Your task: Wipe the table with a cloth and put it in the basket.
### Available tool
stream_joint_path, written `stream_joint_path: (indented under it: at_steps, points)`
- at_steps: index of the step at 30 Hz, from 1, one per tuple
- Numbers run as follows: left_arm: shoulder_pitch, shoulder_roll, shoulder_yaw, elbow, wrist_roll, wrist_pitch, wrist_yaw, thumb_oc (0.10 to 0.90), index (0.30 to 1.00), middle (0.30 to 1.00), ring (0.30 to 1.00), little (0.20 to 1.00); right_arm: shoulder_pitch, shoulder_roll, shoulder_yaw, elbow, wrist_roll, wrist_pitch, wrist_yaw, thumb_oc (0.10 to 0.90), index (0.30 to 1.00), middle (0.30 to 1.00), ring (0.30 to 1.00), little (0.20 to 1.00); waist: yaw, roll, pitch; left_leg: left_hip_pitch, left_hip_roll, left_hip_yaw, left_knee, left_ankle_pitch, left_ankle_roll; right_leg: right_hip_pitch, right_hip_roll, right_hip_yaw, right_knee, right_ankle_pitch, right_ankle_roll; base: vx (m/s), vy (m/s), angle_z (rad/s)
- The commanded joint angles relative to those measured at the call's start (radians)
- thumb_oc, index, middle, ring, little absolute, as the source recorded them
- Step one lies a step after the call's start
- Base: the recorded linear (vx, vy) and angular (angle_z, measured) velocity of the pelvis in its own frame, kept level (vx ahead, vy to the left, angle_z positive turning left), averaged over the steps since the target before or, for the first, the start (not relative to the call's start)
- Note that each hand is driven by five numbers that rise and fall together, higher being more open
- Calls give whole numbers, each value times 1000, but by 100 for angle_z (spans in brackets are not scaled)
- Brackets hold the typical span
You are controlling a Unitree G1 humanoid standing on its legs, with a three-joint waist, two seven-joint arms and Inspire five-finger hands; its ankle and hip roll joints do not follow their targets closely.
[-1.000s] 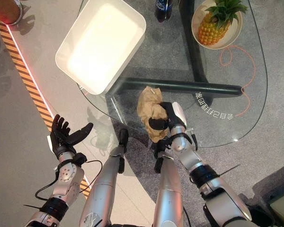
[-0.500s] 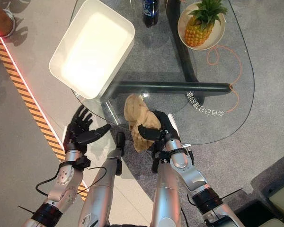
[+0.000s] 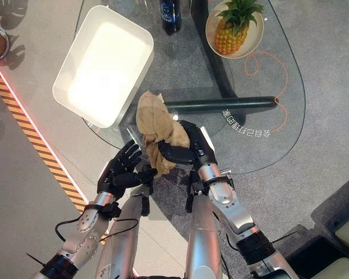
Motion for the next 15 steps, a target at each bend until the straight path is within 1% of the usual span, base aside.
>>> stream_joint_path:
  at_steps: [1,4,9,11,15]
  points:
    - [36,33,14,-160,0,-67,-50,800,900,900,900,900,-60,-8,30,-255,18,-79,93,100,300,300,300,200,-8,-2,-23,27,-66,72,27,-71,83,18,99,1,-41,45,-16,1,9,-3]
    - [22,39,21,-179,-33,-84,-59,800,900,900,900,900,-69,-18,57,-245,16,-53,93,100,300,300,300,200,-6,-1,-23,24,-64,75,29,-68,83,15,97,-2,-39,44,-18,0,0,0]
    - [11,48,37,-226,-34,-85,-48,800,900,900,900,900,-59,-26,69,-216,24,-62,80,100,300,300,300,200,1,-2,-23,15,-67,69,27,-62,84,11,96,-9,-40,46,-20,0,0,0]
    - [10,49,38,-236,-21,-84,-37,800,900,900,900,900,-56,-25,71,-215,29,-62,81,100,300,300,300,200,3,-2,-23,13,-69,66,26,-61,84,10,97,-9,-40,46,-20,0,0,0]
    - [-4,57,39,-255,79,-88,35,800,900,900,900,900,-58,-26,82,-214,36,-41,86,100,300,300,300,200,6,-6,-23,10,-71,60,23,-58,84,7,98,-11,-40,46,-20,0,0,0]
